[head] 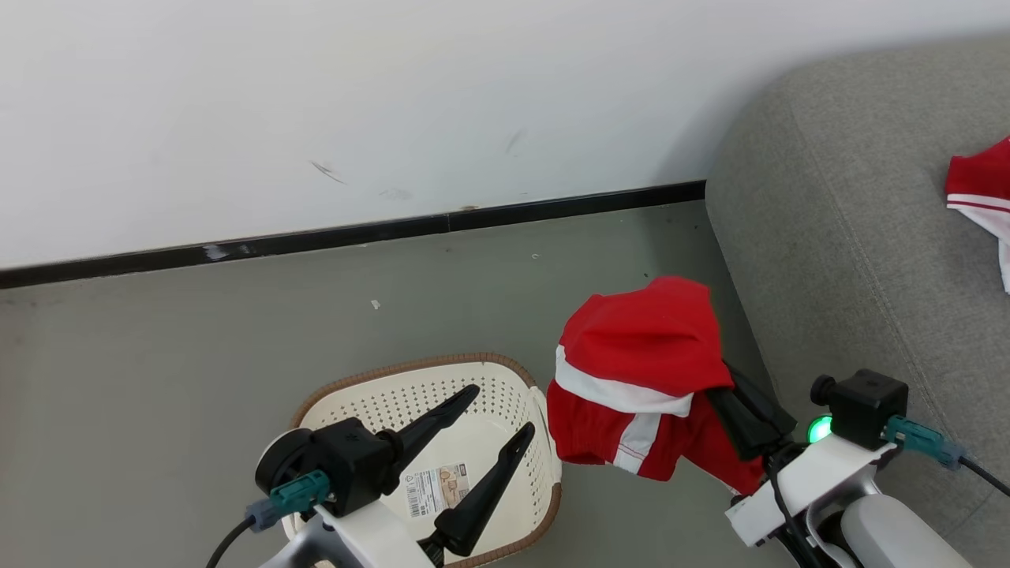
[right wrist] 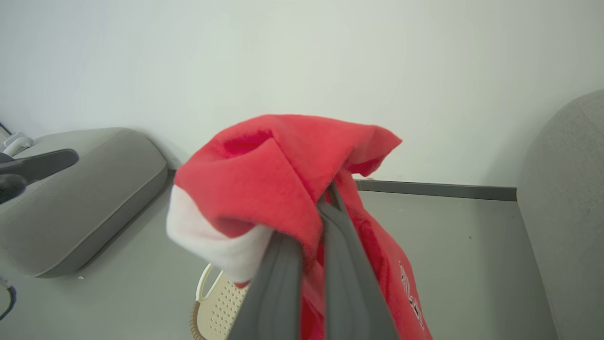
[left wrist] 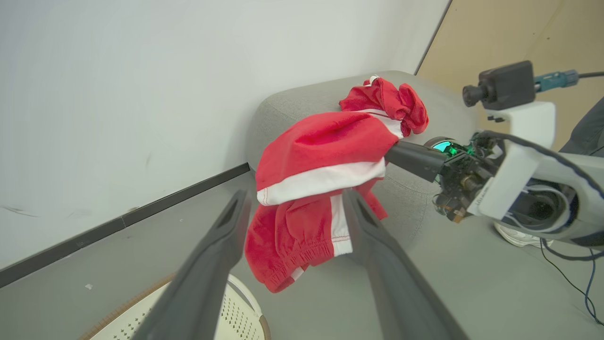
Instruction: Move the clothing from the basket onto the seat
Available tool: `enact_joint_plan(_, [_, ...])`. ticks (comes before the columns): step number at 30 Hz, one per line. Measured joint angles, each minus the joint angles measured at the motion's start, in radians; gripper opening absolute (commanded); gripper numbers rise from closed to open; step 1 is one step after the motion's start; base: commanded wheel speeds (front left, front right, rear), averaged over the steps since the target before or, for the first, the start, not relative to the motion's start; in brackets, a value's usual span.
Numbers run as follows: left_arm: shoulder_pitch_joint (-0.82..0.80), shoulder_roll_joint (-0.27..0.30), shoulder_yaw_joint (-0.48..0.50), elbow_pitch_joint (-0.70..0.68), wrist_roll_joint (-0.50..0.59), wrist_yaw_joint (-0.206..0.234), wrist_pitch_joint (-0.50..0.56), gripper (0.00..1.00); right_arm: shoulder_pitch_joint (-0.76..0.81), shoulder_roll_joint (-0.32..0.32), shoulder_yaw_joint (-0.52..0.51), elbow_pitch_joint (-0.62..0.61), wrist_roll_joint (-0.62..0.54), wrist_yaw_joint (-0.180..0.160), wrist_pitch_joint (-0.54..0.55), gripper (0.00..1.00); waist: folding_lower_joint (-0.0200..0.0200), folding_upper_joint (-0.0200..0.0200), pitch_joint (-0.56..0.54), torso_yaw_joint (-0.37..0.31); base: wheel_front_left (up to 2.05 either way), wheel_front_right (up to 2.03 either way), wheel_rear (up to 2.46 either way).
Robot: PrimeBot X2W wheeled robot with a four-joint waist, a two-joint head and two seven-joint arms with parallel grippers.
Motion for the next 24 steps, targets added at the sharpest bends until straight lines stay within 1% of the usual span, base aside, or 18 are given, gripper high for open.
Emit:
enact_joint_plan(5, [0.0,0.002,-0.009,-0.001,0.0,-0.012,-0.01,1.0,0.027,0.0,-0.037,-0.023,-0.02,0.0,0.0,0.0,0.0,0.0,0.0,-0.029,0.0,0.0,0.0])
enact_joint_plan(14, [0.005,0.002,-0.019,0.0,0.0,-0.029,-0.026,1.0,0.073,0.001,-0.132,-0.057,-0.033,0.0,0.0,0.0,0.0,0.0,0.0,-0.093,0.0,0.0,0.0])
enact_joint_plan(24, [0.014,0.004,-0.021,0.001,0.002,-0.03,-0.049,1.0,0.12,0.017,-0.196,-0.089,-0.034,0.0,0.0,0.0,0.0,0.0,0.001,-0.166,0.0,0.0,0.0])
